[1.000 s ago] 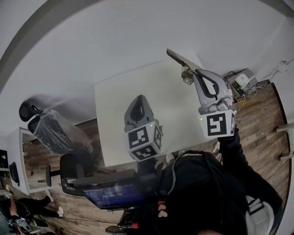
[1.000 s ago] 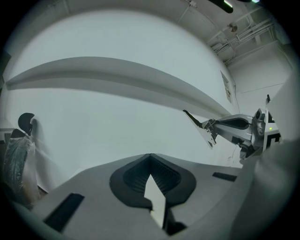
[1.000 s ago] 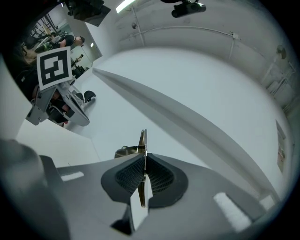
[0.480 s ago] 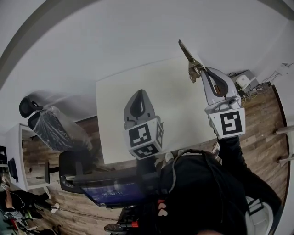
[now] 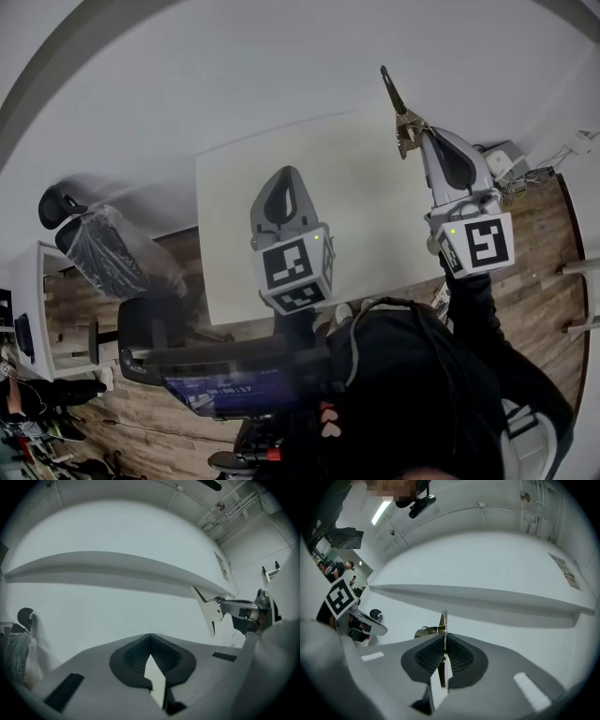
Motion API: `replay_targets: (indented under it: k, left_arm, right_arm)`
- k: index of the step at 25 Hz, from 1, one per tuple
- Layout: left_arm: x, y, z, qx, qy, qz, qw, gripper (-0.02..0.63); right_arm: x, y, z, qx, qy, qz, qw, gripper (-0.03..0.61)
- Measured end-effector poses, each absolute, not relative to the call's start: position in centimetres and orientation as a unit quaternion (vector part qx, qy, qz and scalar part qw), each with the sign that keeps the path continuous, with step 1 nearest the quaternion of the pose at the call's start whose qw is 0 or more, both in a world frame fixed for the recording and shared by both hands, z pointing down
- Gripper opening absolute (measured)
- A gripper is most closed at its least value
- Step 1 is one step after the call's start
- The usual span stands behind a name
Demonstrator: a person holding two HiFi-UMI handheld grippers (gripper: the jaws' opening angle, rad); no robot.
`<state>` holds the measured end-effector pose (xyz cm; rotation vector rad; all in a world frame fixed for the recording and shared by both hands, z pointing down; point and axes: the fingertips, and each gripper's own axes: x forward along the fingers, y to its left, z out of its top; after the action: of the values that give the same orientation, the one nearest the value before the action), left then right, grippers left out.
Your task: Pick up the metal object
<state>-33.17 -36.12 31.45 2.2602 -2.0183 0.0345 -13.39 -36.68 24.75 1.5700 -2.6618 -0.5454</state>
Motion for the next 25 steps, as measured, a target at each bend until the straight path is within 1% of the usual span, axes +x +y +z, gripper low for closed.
replay_targets:
  k: [25]
  left_arm:
    - [-33.47,-36.05,30.88,0.746,-0.664,0.005,0.044,-0.009]
  right_arm:
    - [-13.22,-36.52,24.42,0.508,-0.843,-0.174,-0.017,0.009]
